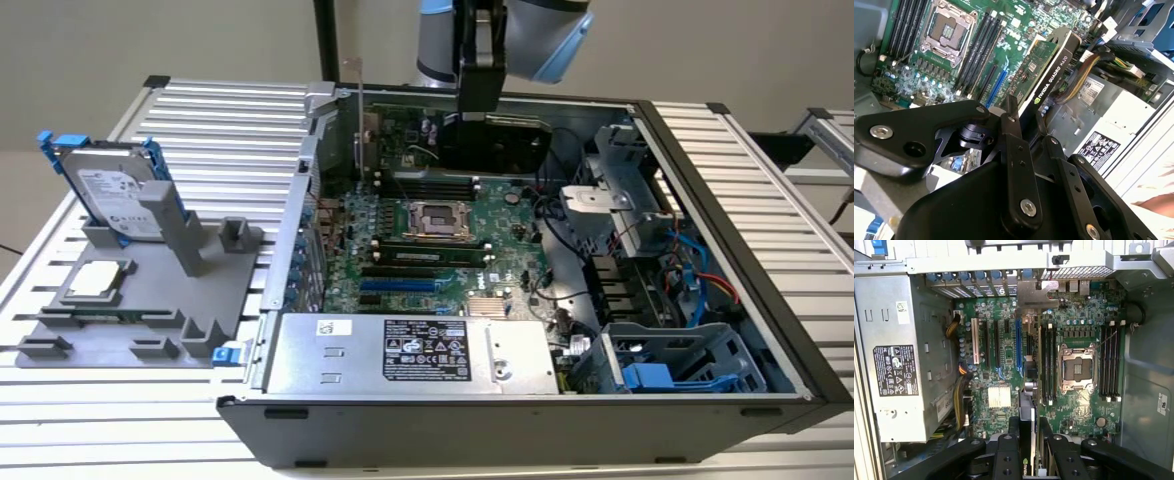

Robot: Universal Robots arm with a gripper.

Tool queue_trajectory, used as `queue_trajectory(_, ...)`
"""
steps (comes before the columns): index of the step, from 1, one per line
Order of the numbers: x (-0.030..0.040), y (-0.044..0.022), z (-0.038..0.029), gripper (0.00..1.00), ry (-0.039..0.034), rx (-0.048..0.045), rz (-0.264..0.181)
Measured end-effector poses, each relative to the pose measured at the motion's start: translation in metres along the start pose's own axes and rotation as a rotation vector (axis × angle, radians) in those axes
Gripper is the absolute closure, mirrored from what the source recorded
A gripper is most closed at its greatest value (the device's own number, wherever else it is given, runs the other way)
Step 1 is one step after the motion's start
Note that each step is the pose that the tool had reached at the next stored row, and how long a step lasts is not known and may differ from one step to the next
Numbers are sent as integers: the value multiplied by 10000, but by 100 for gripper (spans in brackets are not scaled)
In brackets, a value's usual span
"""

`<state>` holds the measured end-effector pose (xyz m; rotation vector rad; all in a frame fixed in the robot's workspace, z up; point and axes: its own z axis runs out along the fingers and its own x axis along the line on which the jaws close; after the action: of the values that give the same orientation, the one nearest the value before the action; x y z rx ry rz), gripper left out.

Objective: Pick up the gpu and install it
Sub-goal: 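Insert the gpu into the slot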

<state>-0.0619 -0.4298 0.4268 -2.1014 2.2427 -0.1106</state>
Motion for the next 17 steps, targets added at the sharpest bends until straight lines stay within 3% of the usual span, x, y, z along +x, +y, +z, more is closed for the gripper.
queue_trajectory(17,0,6,61,100,1,-1,0)
